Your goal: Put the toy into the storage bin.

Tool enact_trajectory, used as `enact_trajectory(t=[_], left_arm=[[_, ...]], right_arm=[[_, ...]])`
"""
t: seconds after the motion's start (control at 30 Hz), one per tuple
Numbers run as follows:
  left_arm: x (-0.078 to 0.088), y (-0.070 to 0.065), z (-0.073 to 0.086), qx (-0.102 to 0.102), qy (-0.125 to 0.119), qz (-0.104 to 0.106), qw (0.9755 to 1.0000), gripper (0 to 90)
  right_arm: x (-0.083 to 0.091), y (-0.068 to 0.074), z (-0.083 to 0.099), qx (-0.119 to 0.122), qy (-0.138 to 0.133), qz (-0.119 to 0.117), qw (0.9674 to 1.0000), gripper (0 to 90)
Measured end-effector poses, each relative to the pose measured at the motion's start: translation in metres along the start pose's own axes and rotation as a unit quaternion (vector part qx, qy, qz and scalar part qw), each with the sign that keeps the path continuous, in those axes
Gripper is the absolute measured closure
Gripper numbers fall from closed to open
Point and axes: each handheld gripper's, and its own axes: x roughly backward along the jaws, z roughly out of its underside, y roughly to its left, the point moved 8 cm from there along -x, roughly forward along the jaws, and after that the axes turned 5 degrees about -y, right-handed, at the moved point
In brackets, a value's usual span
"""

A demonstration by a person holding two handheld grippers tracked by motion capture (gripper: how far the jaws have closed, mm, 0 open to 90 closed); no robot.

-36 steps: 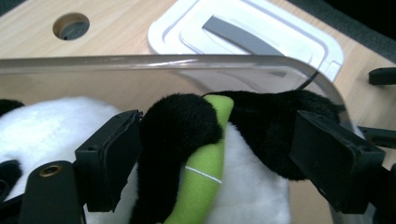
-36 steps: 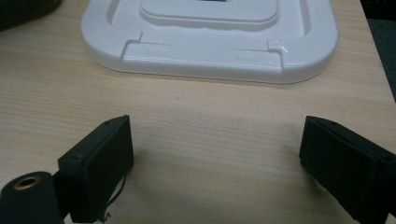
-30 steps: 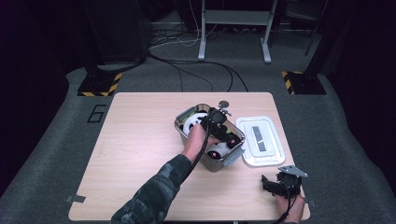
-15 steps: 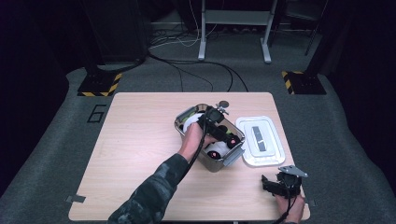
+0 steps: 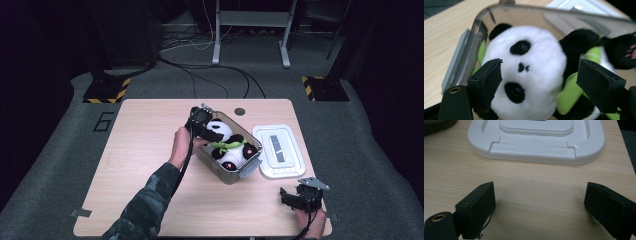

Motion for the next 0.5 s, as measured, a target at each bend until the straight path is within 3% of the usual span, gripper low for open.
enact_trajectory(t=[0.13,0.33,0.5], left_arm=[[-0.011,0.005,0.008,0.006,0.015,-0.012,0.9998,21.0],[-0.024,0.006,0.016,-0.009,0.042,-0.038,0.9984,23.4],[-0.026,0.008,0.018,0.001,0.041,-0.033,0.9986,24.1]], right_arm=[[0.000,0.000,0.000,0.000,0.000,0.000,1.0000,9.2],[0.000,0.000,0.000,0.000,0.000,0.000,1.0000,9.2],[0.000,0.000,0.000,0.000,0.000,0.000,1.0000,9.2]])
